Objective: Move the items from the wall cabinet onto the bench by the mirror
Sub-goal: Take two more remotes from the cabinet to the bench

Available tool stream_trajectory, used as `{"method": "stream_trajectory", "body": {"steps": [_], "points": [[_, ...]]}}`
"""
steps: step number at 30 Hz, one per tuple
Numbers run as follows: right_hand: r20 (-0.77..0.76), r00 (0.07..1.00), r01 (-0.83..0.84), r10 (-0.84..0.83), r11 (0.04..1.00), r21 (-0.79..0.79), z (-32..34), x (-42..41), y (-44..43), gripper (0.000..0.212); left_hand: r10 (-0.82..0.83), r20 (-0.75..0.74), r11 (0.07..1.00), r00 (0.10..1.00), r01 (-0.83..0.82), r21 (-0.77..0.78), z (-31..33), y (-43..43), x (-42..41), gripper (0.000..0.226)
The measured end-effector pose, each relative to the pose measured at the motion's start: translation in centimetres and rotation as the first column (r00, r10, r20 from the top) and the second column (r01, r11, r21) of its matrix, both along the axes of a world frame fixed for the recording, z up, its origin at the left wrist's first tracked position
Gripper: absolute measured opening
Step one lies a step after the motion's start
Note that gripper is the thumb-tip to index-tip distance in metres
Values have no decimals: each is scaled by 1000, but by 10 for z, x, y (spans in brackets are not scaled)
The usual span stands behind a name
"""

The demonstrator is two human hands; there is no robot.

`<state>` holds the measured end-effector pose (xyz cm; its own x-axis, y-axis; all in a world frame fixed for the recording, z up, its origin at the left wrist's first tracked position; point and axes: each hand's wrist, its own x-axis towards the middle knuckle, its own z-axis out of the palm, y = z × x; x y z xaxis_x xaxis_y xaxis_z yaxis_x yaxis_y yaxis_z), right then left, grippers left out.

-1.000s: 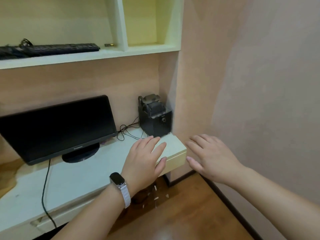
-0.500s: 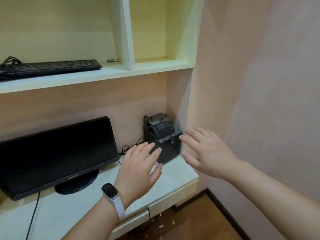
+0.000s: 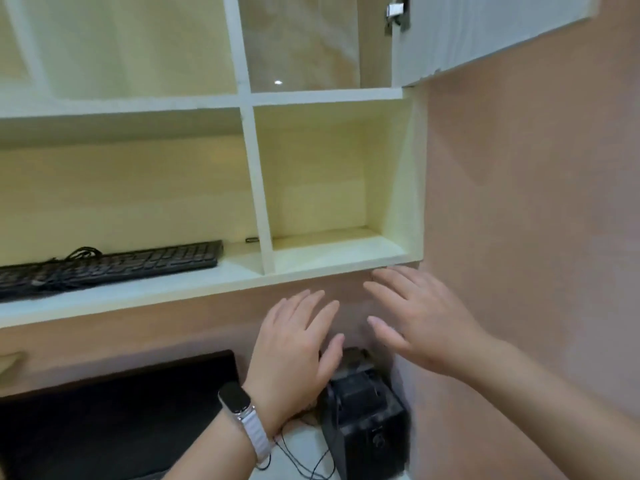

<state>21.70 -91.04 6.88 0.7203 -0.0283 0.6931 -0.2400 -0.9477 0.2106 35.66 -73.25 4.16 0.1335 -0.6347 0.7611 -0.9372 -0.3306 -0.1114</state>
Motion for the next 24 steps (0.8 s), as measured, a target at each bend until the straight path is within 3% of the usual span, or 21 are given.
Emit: {"method": "stream_trajectory", "body": {"steps": [8,16,24], "points": [[200,969,-117,144,983,-141,93,45,-58,52,82,139,977,987,-52,-207,83,-52,20,40],[408,886,-133,219,964,-229,179,83,-76,53,49,201,940,978,23,-341,181,-79,48,43],[383,900,-100,206,955,-279,237,118,-89,49,22,245,960,969,48,-274,291,-90,85,47]]}}
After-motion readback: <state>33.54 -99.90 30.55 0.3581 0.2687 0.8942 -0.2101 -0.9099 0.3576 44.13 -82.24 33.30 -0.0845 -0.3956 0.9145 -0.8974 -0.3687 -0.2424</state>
